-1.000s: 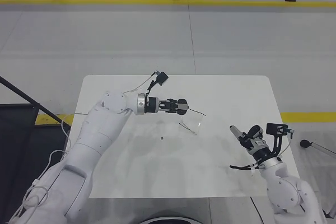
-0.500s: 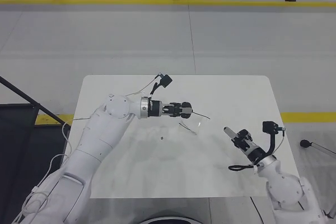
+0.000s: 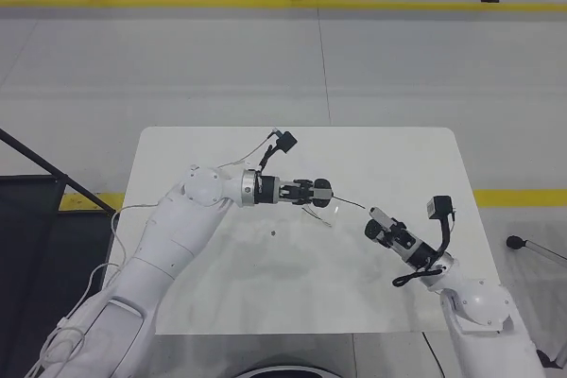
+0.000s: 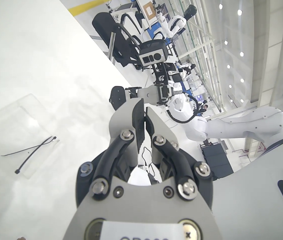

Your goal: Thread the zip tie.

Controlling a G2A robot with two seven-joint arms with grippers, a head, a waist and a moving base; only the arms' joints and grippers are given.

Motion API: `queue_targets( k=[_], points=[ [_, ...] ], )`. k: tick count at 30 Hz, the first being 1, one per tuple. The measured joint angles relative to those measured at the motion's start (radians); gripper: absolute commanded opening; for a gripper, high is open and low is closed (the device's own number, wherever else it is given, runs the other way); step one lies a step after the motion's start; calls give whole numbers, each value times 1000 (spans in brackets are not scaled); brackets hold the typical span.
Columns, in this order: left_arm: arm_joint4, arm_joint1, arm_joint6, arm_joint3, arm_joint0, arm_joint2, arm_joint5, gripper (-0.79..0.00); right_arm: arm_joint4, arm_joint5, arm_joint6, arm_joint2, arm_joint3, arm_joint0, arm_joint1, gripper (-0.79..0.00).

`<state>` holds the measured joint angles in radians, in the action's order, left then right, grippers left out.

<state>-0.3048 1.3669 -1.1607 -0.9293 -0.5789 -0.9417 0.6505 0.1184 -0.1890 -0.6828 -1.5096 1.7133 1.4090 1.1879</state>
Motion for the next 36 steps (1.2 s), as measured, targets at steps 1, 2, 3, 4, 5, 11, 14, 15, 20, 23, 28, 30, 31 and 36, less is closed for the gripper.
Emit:
queue_targets(
  k=[1,2,3,4,5,11,14,15,20,23,28,30,31,36],
  points=[
    [-3,1,-4,1,1,4,2,-785,14,3,-3,6,-6,-6,1,0],
    [-5,2,-6,1,1,7,3,-785,22,4,-6,10,-12,-11,1,-52],
    [-7,2,-7,1,2,10,3,-785,29,5,-9,14,-17,-16,1,-92],
    [-10,3,-7,2,3,13,2,-785,35,5,-13,19,-22,-22,1,-108],
    [-11,4,-8,2,4,16,1,-785,39,5,-16,22,-25,-26,1,-123],
    [-19,6,-9,3,8,34,0,-785,68,-7,-29,35,-39,-38,0,-249],
    [-22,5,-11,4,10,40,-2,-785,90,-15,-42,39,-44,-42,-1,-259],
    [-24,5,-12,4,10,42,-3,-785,99,-16,-48,40,-46,-44,-1,-265],
    [-44,3,-21,5,10,51,-12,-785,135,-23,-81,43,-61,-55,-3,-342],
    [-52,1,-23,6,12,56,-14,-785,146,-25,-89,46,-67,-61,-4,-400],
    [-63,-3,-26,7,14,64,-17,-785,148,-30,-87,52,-69,-65,-6,-465],
    [-66,-5,-27,7,16,67,-18,-785,149,-30,-87,54,-69,-65,-7,-483],
    [-68,-6,-27,7,17,69,-18,-785,150,-29,-87,55,-69,-66,-7,-502],
    [-75,-9,-27,9,21,78,-18,-785,153,-28,-86,56,-70,-67,-9,-551]
  ],
)
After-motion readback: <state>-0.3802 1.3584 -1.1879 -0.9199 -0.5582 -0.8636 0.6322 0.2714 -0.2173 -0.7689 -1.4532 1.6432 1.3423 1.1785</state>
